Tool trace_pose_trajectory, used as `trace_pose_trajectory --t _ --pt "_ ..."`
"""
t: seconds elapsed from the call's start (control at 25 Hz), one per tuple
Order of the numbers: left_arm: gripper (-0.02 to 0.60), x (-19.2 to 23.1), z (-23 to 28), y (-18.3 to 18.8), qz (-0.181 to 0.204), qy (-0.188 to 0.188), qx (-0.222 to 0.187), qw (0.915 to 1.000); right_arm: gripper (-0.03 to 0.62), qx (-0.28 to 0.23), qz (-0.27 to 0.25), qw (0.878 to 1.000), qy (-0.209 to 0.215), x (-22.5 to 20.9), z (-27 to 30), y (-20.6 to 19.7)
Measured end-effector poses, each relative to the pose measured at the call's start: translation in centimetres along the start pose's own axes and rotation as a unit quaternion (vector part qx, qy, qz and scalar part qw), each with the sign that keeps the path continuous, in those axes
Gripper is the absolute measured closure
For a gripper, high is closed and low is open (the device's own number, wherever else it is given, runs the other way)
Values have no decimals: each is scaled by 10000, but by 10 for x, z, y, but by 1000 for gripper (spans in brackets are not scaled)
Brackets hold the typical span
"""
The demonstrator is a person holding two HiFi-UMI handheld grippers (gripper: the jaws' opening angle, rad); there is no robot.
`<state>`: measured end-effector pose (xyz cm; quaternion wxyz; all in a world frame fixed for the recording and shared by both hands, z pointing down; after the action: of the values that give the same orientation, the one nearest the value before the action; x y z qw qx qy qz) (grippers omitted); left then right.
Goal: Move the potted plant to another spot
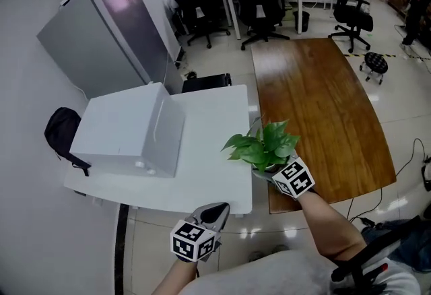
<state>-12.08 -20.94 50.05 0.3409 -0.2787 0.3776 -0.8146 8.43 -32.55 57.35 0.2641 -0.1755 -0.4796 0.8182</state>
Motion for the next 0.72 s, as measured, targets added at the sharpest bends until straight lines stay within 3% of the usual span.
trace_pose_trajectory --t 0.28,0.72 --pt "584 -46 67 34 449 -701 88 9965 137 4 383 9955 -864 -77 -83 -38" --pt "584 -120 143 62 1004 -1651 303 9807 137 249 1054 9721 -2082 -148 -210 -123"
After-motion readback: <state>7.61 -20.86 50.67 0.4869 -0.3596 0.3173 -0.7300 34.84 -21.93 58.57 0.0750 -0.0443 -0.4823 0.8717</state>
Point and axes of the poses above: the fingertips, and each gripper's own axes: z forward along the fingers, x to its left, y out of its top, the point moved 6 cm from there along -z, backward along the fingers, and after that the axes turned 3 degrees about x, right-handed, at the moved point
